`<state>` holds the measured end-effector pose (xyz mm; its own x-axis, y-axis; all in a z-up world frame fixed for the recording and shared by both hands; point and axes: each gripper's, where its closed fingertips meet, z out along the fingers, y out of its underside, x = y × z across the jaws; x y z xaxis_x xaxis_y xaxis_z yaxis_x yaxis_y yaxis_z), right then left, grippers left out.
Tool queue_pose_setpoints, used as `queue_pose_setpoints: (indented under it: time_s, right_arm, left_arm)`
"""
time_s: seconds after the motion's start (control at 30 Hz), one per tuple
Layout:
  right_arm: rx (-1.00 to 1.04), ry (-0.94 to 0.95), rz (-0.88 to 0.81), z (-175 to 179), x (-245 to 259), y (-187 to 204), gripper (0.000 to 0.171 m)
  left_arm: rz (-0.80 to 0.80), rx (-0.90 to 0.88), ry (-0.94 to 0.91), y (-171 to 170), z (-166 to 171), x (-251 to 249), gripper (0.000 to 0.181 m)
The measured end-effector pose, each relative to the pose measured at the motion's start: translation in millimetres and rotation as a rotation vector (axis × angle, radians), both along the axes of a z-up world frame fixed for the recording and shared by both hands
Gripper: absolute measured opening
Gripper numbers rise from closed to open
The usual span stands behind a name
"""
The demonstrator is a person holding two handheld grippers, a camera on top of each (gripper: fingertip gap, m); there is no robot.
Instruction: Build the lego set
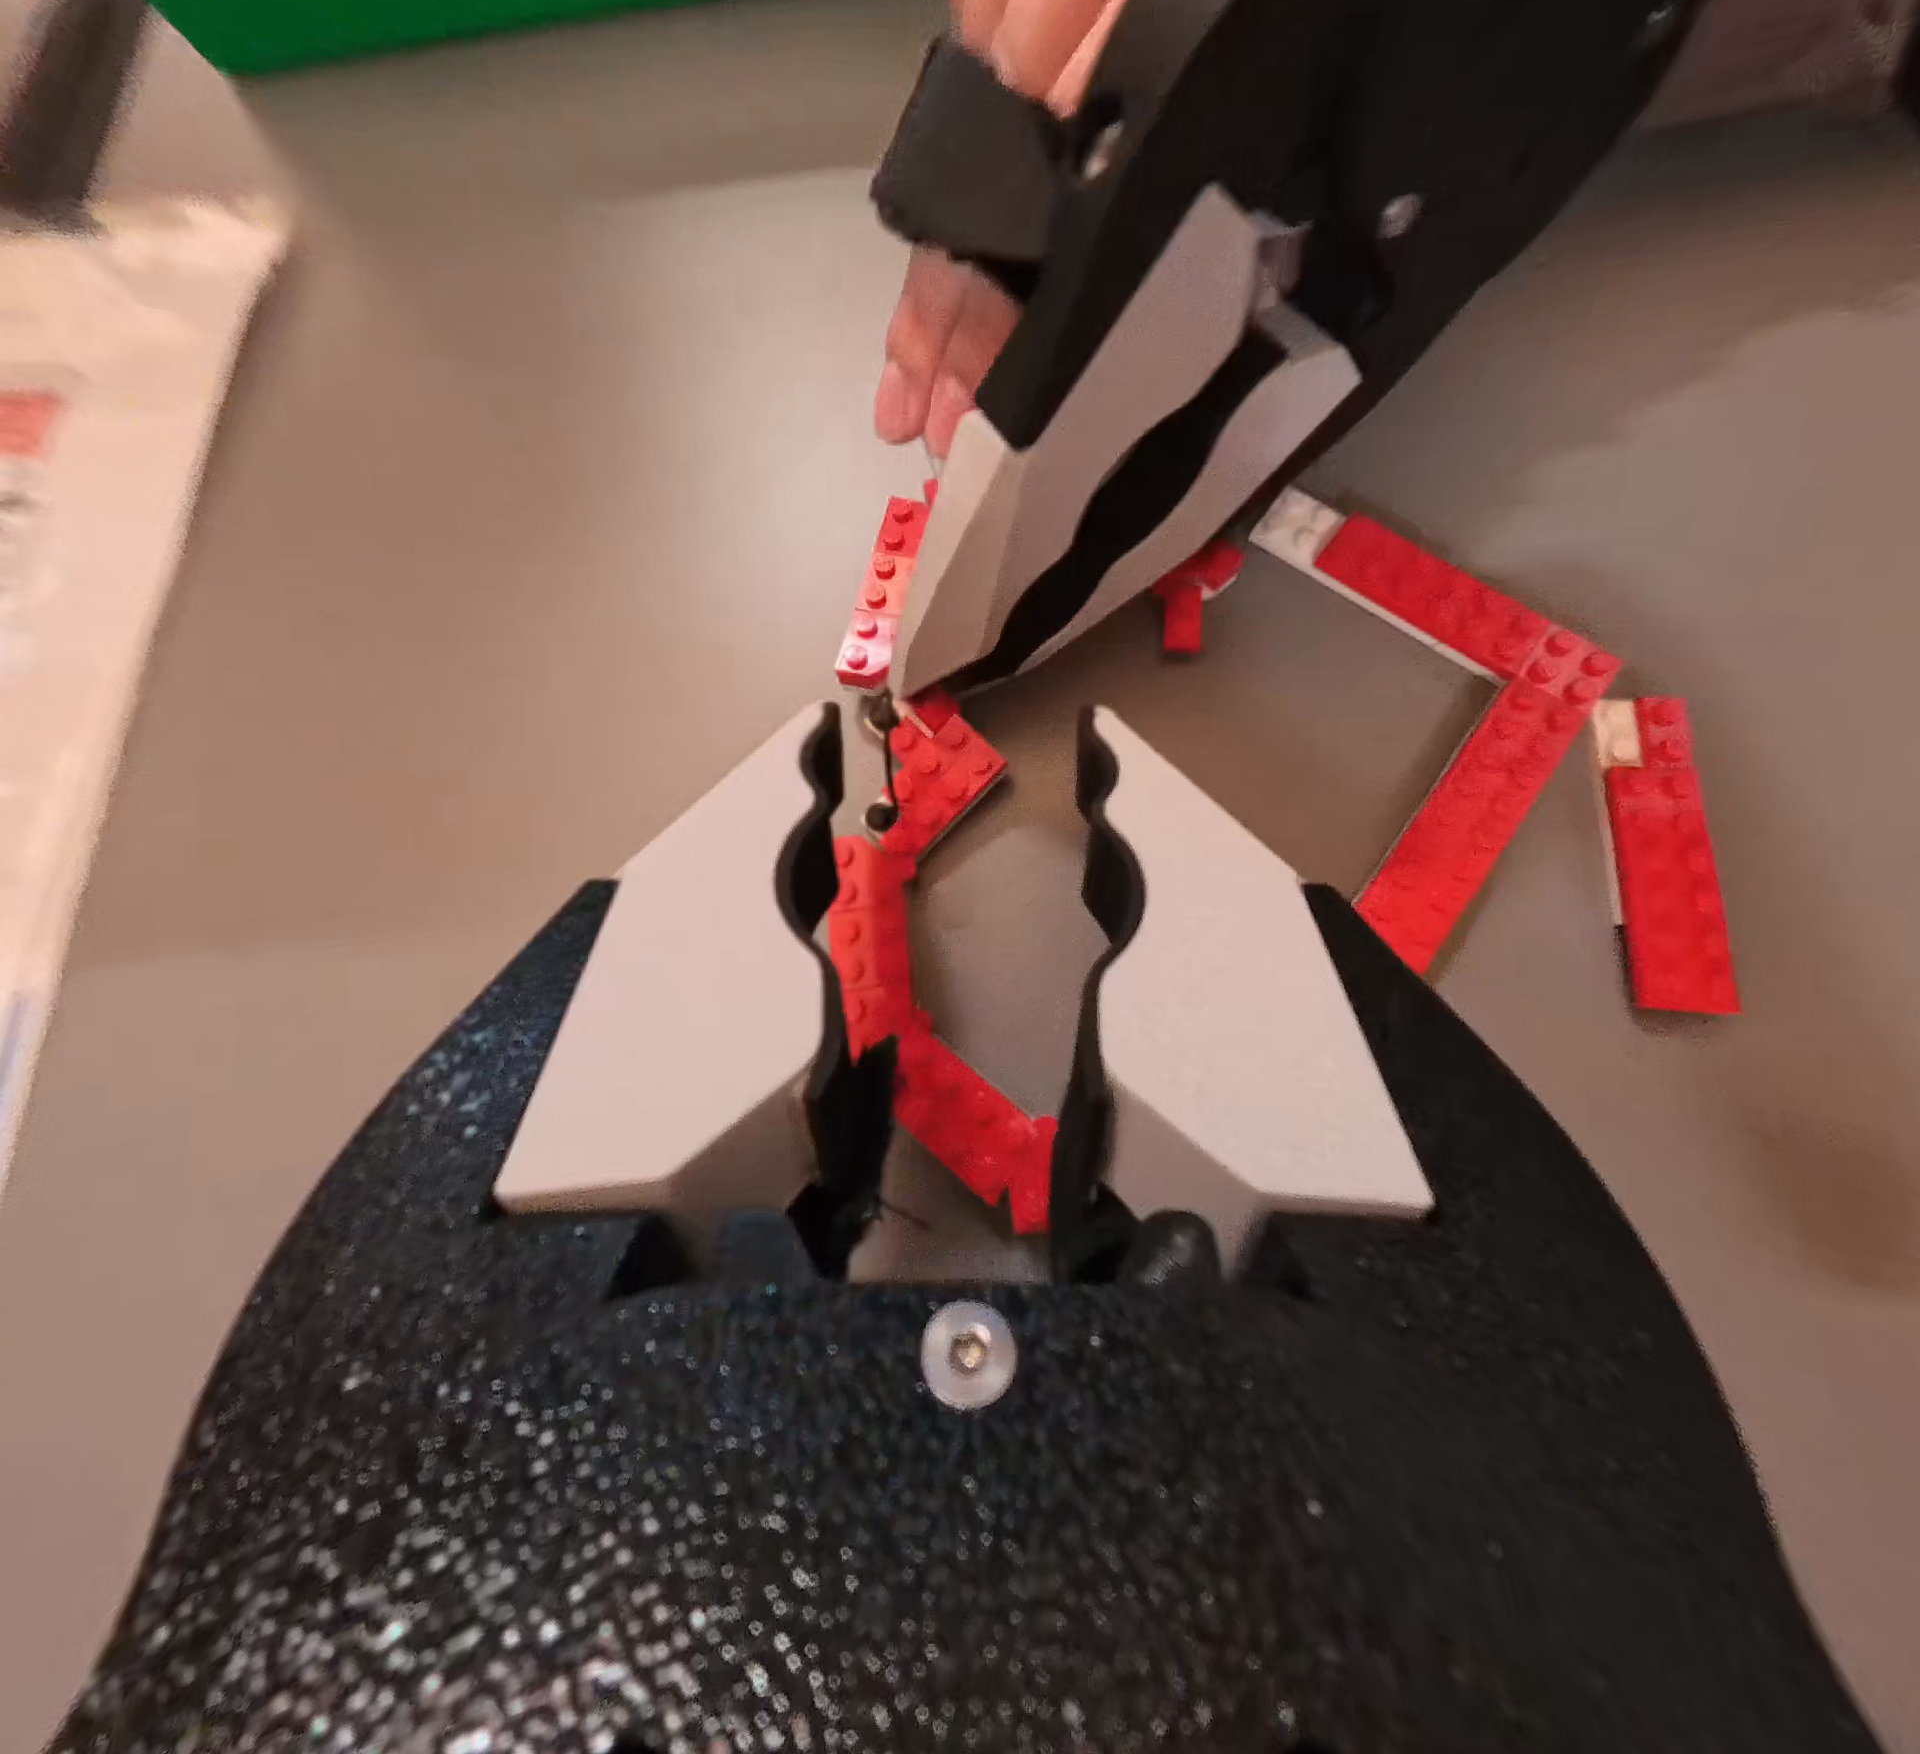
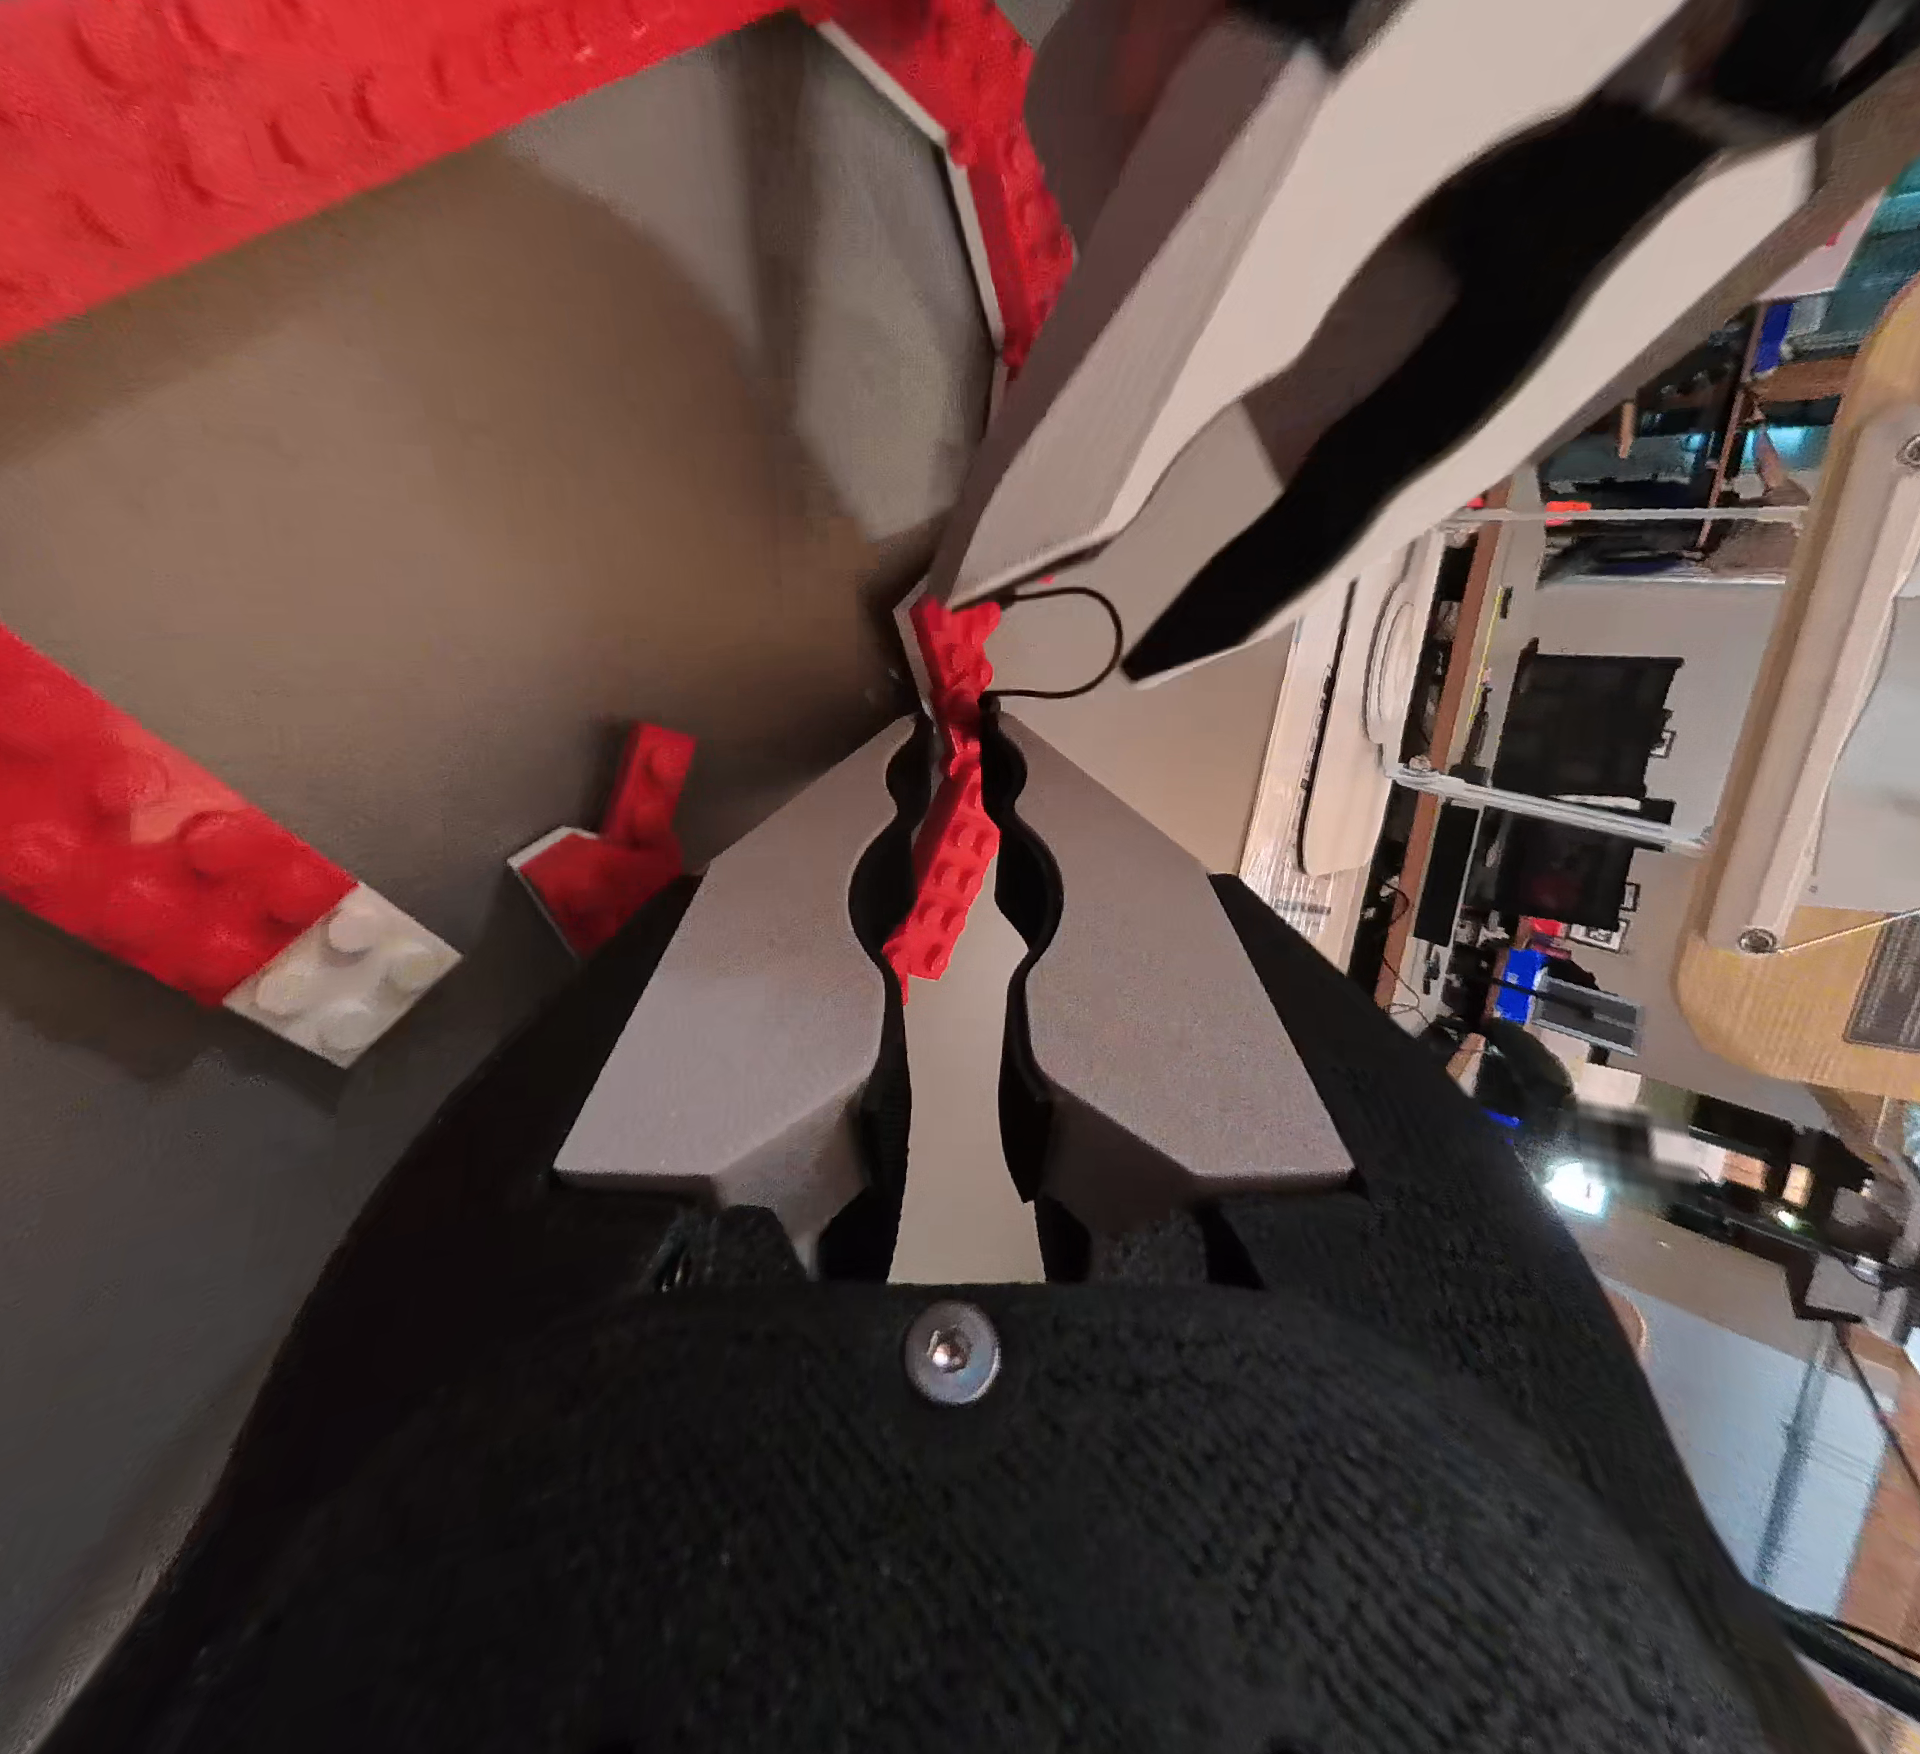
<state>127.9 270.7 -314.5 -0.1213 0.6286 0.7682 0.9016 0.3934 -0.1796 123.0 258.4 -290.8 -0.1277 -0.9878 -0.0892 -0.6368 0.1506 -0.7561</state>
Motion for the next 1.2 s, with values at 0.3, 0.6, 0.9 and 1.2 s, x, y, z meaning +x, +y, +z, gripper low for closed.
queue_pose_setpoints:
  time_s: [0.3,0.6,0.9,1.2]
  right_arm:
    - [-0.057,0.106,-0.014,3,-2,1,0.007]
    - [-0.099,0.162,-0.036,4,-2,3,0.007]
    - [-0.112,0.183,-0.054,3,0,5,0.007]
    - [-0.067,0.156,-0.054,6,1,7,0.007]
  left_arm:
    - [-0.127,0.541,0.117,1,-20,-18,0.038]
    - [-0.175,0.657,0.122,8,-20,-6,0.029]
    - [-0.212,0.882,0.142,17,-23,-3,0.01]
    - [-0.233,0.915,0.075,13,-16,-1,0.007]
